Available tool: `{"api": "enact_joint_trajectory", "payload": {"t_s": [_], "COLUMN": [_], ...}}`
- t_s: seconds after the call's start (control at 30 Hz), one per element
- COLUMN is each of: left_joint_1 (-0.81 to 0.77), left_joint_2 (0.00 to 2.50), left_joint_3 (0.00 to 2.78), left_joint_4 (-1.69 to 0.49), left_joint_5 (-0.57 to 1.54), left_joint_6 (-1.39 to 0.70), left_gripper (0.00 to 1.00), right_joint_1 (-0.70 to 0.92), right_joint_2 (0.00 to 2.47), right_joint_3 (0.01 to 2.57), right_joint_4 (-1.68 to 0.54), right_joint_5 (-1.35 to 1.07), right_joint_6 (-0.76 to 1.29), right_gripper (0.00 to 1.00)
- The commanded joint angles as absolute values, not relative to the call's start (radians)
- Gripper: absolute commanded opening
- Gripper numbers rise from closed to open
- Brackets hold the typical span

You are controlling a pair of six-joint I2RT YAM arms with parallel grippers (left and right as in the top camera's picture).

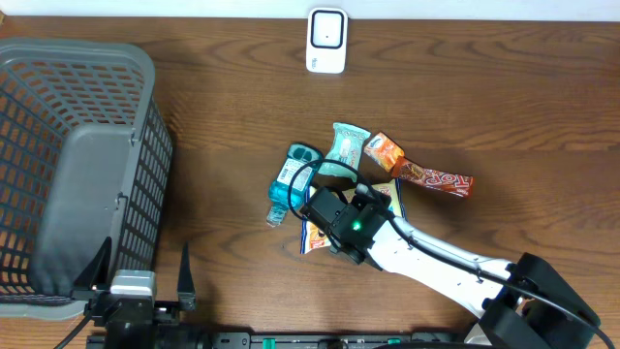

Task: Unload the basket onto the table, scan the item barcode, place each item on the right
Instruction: 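Lower the right gripper onto the snack bag and close on it, then lift the snack bag with the right gripper and turn it upright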

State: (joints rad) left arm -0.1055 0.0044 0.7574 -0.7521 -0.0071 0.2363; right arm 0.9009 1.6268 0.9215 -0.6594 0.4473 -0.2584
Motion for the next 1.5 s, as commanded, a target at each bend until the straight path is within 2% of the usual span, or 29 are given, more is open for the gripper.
{"api": "enact_joint_trajectory", "payload": {"t_s": [0.0, 0.1, 0.23, 0.4, 0.47, 0.5, 0.57, 0.63, 0.7, 0.9, 1.2, 1.4, 1.47], "left_joint_1": [-0.101, -0.101, -0.101, -0.101, -0.101, -0.101, -0.101, -0.101, -0.101, -0.101, -0.101, -0.101, -0.101], "left_joint_2": [0.003, 0.003, 0.003, 0.003, 0.003, 0.003, 0.003, 0.003, 0.003, 0.003, 0.003, 0.003, 0.003], "left_joint_3": [0.758, 0.758, 0.758, 0.758, 0.758, 0.758, 0.758, 0.758, 0.758, 0.758, 0.758, 0.758, 0.758], "left_joint_4": [-0.748, -0.748, -0.748, -0.748, -0.748, -0.748, -0.748, -0.748, -0.748, -0.748, -0.748, -0.748, -0.748], "left_joint_5": [-0.020, -0.020, -0.020, -0.020, -0.020, -0.020, -0.020, -0.020, -0.020, -0.020, -0.020, -0.020, -0.020], "left_joint_6": [0.243, 0.243, 0.243, 0.243, 0.243, 0.243, 0.243, 0.243, 0.243, 0.243, 0.243, 0.243, 0.243], "left_gripper": [0.98, 0.98, 0.98, 0.98, 0.98, 0.98, 0.98, 0.98, 0.98, 0.98, 0.98, 0.98, 0.98], "right_joint_1": [0.896, 0.896, 0.896, 0.896, 0.896, 0.896, 0.892, 0.889, 0.889, 0.887, 0.811, 0.742, 0.723], "right_joint_2": [1.624, 1.624, 1.624, 1.624, 1.624, 1.624, 1.624, 1.623, 1.623, 1.605, 1.472, 1.368, 1.349], "right_joint_3": [0.923, 0.899, 0.848, 0.768, 0.739, 0.731, 0.721, 0.721, 0.721, 0.805, 1.117, 1.139, 1.139], "right_joint_4": [-0.619, -0.587, -0.529, -0.446, -0.405, -0.388, -0.370, -0.368, -0.366, -0.474, -0.883, -0.920, -0.918], "right_joint_5": [0.451, 0.431, 0.431, 0.431, 0.426, 0.410, 0.365, 0.353, 0.352, 0.236, -0.384, -0.810, -0.826], "right_joint_6": [-0.283, -0.287, -0.320, -0.338, -0.351, -0.364, -0.380, -0.383, -0.381, -0.272, -0.241, -0.240, -0.241], "right_gripper": [0.99, 0.99, 0.93, 0.78, 0.64, 0.48, 0.35, 0.17, 0.03, 0.01, 0.01, 0.01, 0.01]}}
